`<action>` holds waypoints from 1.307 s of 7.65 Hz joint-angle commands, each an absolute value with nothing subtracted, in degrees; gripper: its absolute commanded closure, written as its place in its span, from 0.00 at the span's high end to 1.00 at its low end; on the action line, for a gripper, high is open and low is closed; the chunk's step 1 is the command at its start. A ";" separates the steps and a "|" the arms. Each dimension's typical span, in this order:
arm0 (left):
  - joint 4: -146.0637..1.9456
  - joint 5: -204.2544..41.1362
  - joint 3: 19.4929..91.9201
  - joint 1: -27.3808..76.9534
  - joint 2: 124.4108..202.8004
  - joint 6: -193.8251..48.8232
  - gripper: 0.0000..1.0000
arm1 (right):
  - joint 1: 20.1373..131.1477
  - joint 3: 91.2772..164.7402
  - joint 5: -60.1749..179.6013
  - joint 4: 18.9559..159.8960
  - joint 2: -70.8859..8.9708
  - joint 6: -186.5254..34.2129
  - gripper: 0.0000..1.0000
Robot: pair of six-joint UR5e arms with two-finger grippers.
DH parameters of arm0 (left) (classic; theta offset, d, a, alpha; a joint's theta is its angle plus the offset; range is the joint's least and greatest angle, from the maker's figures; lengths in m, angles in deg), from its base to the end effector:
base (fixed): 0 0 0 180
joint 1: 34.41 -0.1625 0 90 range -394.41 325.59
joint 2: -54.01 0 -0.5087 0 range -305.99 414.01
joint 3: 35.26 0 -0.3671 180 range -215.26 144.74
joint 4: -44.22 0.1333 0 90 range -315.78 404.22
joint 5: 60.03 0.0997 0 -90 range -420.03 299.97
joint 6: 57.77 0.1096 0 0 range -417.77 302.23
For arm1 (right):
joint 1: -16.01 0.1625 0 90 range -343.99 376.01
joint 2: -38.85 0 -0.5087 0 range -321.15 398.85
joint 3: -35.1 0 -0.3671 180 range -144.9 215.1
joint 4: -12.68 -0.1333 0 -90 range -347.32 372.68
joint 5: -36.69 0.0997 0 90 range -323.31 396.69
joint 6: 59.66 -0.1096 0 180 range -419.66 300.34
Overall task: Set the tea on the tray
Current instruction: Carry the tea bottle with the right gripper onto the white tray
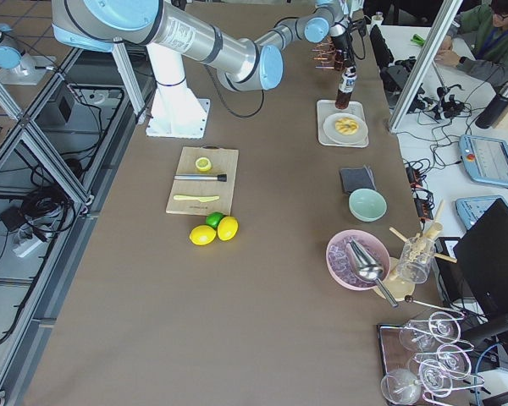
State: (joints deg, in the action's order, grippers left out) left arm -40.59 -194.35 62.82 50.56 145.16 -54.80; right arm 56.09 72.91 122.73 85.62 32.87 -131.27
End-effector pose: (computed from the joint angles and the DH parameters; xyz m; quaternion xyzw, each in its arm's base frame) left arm -0.0146 -0.4807 0.6834 0.0259 0.3775 0.0778 0.9224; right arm -0.6482 -0.7296 0.0187 0.2294 -0.3455 0.1852 0.8909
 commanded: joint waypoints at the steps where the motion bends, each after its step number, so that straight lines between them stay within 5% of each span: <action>1: -40.51 -194.32 62.74 50.49 145.42 -54.78 0.98 | 55.91 72.19 122.21 85.54 33.05 -131.20 0.00; 10: -40.59 -194.32 62.21 50.49 145.94 -54.87 0.98 | 54.95 71.93 121.07 85.45 32.70 -131.20 0.00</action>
